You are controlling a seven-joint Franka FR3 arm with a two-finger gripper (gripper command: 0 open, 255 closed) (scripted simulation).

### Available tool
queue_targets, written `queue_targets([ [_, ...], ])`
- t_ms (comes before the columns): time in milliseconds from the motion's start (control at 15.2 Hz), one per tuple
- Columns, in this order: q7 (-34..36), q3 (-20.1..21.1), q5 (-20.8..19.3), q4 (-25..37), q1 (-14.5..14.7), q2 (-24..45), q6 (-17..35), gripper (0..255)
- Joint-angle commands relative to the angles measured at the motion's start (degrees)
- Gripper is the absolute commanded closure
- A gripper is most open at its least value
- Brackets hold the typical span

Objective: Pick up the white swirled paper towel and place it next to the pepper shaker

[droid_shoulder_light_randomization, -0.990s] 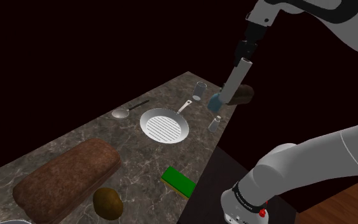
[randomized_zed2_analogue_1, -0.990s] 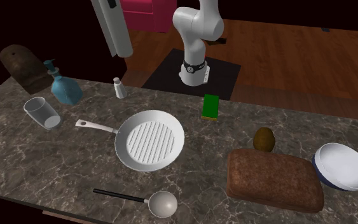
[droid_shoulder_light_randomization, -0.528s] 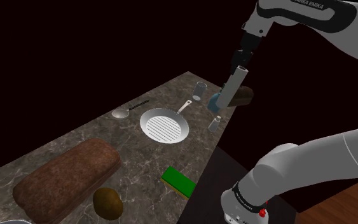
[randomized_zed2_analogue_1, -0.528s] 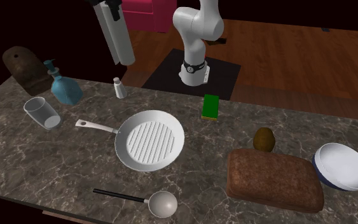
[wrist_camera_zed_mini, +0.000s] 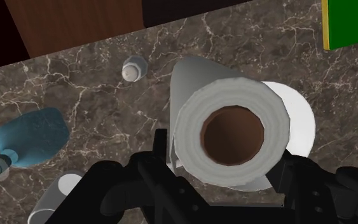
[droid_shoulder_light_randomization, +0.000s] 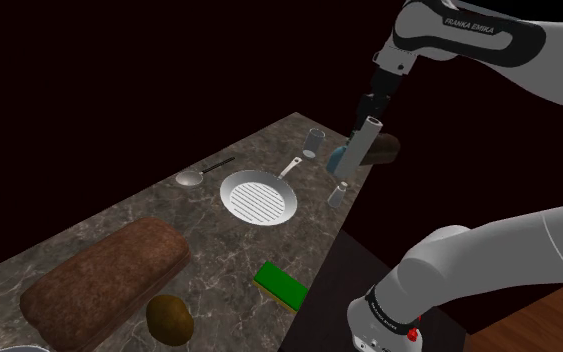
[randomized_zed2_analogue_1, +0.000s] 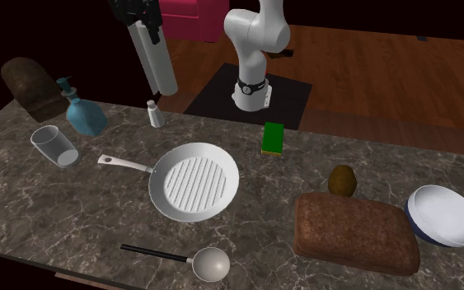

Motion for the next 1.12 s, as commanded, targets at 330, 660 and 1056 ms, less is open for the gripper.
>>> queue_targets([
  [330, -0.04, -0.3, -0.28, -5.83, -0.19, -0.52, 5.34, 255],
  [660, -0.09, -0.55, -0.46, -9.71, -0.31, -0.57, 9.18, 255],
  [1056, -0.21, -0.92, -0.64, -14.02, -0.43, -0.2, 13.86, 255],
])
